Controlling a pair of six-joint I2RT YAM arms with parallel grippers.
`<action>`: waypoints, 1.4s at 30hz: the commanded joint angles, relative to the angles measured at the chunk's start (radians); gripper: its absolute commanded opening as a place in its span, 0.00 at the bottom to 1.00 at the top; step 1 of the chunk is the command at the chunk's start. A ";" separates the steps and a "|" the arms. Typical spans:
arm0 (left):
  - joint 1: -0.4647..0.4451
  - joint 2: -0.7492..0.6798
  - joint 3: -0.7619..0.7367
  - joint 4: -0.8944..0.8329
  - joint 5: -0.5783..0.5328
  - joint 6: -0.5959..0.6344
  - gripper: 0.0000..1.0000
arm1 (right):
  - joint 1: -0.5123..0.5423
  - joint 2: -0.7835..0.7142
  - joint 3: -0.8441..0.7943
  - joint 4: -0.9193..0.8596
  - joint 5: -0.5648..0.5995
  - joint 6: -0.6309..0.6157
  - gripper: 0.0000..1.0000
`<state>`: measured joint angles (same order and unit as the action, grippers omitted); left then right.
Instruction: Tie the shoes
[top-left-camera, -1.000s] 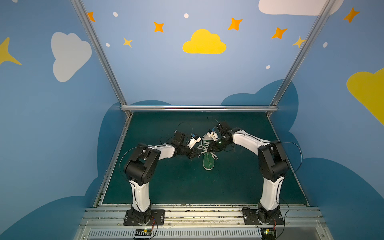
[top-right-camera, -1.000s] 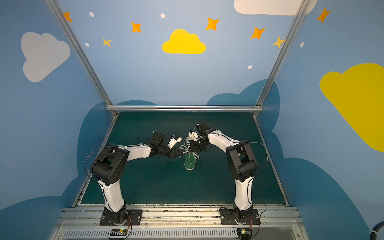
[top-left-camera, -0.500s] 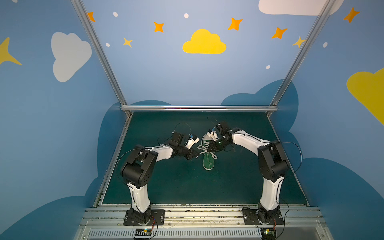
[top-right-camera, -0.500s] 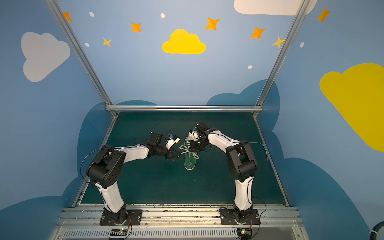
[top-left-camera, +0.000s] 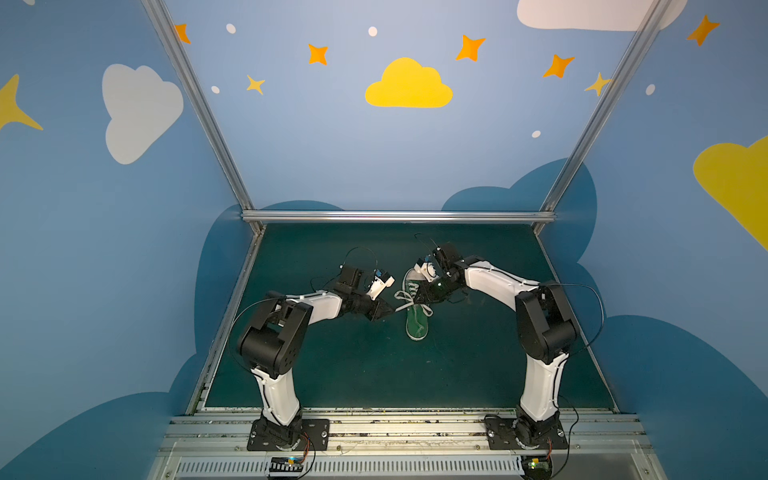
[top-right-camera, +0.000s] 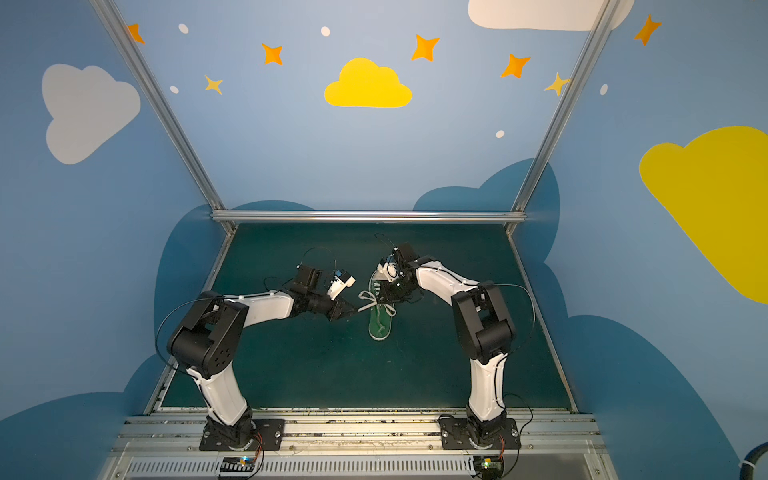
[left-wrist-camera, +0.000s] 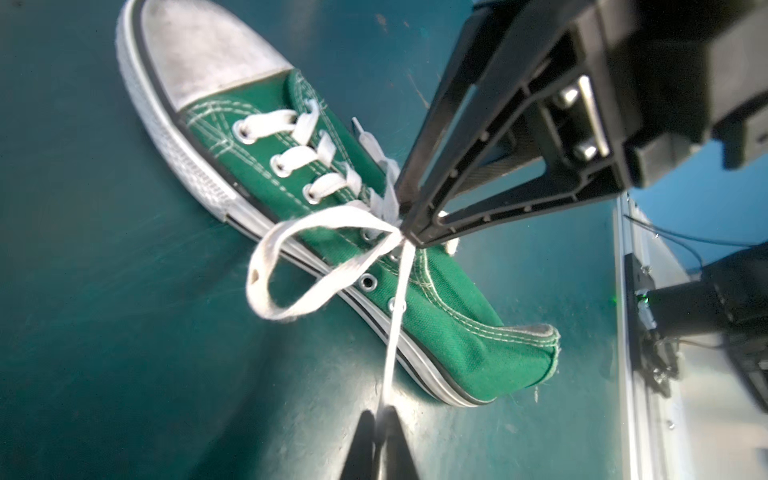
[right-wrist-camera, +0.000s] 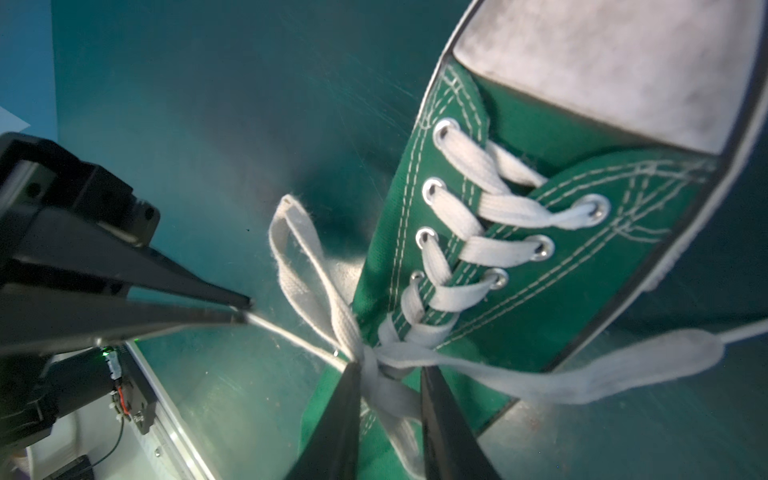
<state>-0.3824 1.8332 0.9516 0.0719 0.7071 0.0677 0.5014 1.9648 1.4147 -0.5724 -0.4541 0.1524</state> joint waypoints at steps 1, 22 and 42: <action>-0.003 -0.006 -0.002 0.036 0.037 -0.021 0.44 | -0.006 -0.048 -0.006 -0.001 -0.042 -0.001 0.31; 0.023 0.042 0.062 0.187 0.084 -0.162 0.67 | -0.034 -0.051 0.017 -0.026 -0.095 0.008 0.33; 0.011 0.185 0.093 0.460 0.116 -0.368 0.42 | -0.018 0.008 0.018 -0.031 -0.080 -0.009 0.28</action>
<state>-0.3695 2.0003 1.0302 0.4671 0.7971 -0.2634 0.4759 1.9564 1.4208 -0.5903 -0.5331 0.1532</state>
